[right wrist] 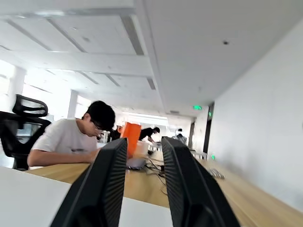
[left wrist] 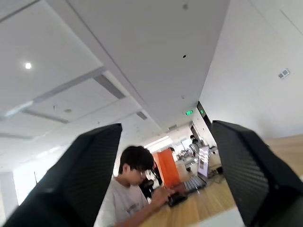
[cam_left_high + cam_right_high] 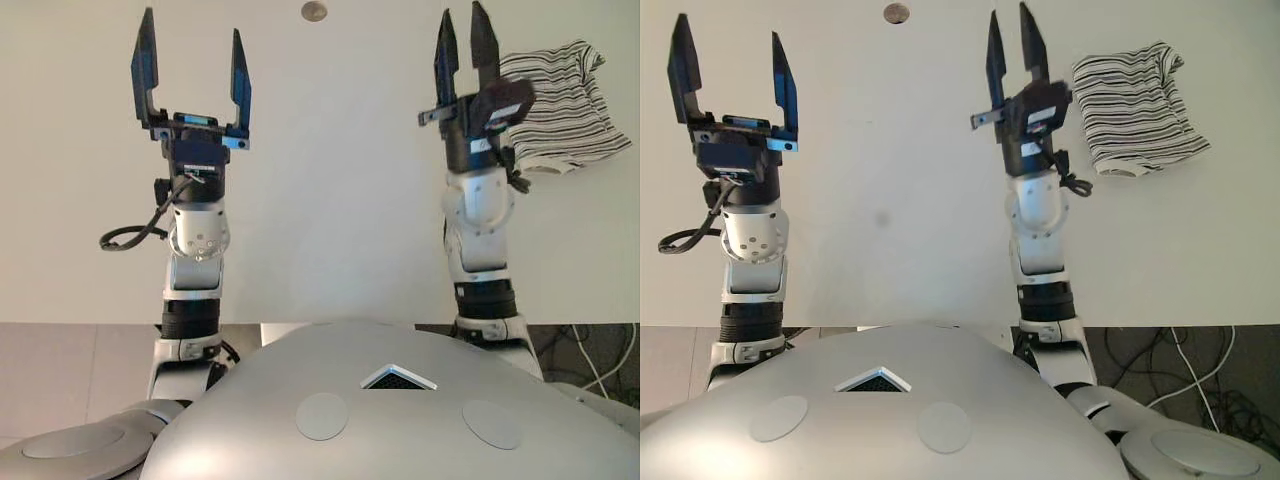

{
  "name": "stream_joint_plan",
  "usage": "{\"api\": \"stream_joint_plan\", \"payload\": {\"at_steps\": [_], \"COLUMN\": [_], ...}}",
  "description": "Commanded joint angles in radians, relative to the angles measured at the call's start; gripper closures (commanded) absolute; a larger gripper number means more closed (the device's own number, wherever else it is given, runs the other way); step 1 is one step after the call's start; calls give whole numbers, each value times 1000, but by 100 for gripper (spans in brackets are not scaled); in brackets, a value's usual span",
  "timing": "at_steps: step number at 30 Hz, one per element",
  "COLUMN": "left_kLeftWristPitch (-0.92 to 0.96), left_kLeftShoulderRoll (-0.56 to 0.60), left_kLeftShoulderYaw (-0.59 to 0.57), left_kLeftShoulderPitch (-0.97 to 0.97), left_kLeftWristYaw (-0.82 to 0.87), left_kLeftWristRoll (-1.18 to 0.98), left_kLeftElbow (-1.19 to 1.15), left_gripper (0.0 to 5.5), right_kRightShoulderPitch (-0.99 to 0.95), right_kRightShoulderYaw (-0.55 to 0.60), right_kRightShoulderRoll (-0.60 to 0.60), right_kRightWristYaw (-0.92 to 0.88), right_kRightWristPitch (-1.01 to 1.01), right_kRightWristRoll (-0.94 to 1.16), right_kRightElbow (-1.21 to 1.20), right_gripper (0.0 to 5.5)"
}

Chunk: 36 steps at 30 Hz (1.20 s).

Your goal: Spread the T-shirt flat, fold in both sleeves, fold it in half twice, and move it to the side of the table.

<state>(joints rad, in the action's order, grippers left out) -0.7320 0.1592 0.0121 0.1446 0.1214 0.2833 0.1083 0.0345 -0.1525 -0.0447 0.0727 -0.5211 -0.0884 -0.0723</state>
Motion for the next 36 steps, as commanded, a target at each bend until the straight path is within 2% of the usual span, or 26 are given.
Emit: {"api": "stream_joint_plan", "payload": {"at_steps": [1,4,10,36], "left_kLeftWristPitch": [-35,-46,-71,-84], "left_kLeftShoulderRoll": [-14,-28,-28,-57], "left_kLeftShoulderYaw": [27,33,29,30], "left_kLeftShoulderPitch": [-7,-30,-46,-62], "left_kLeftWristYaw": [-33,-35,-42,-27], "left_kLeftWristRoll": [-103,-110,-115,-57], "left_kLeftElbow": [-102,-155,-190,-173], "left_gripper": [198,198,195,195], "right_kRightShoulderPitch": [28,28,28,0], "right_kRightShoulderYaw": [-7,-7,-11,-9], "right_kRightShoulderRoll": [-8,-10,-24,-22], "right_kRightWristYaw": [-31,-31,-10,4], "right_kRightWristPitch": [-108,-158,-207,-230], "right_kRightWristRoll": [-74,-75,-49,-37], "right_kRightElbow": [32,86,123,143], "right_gripper": [415,415,308,308]}}
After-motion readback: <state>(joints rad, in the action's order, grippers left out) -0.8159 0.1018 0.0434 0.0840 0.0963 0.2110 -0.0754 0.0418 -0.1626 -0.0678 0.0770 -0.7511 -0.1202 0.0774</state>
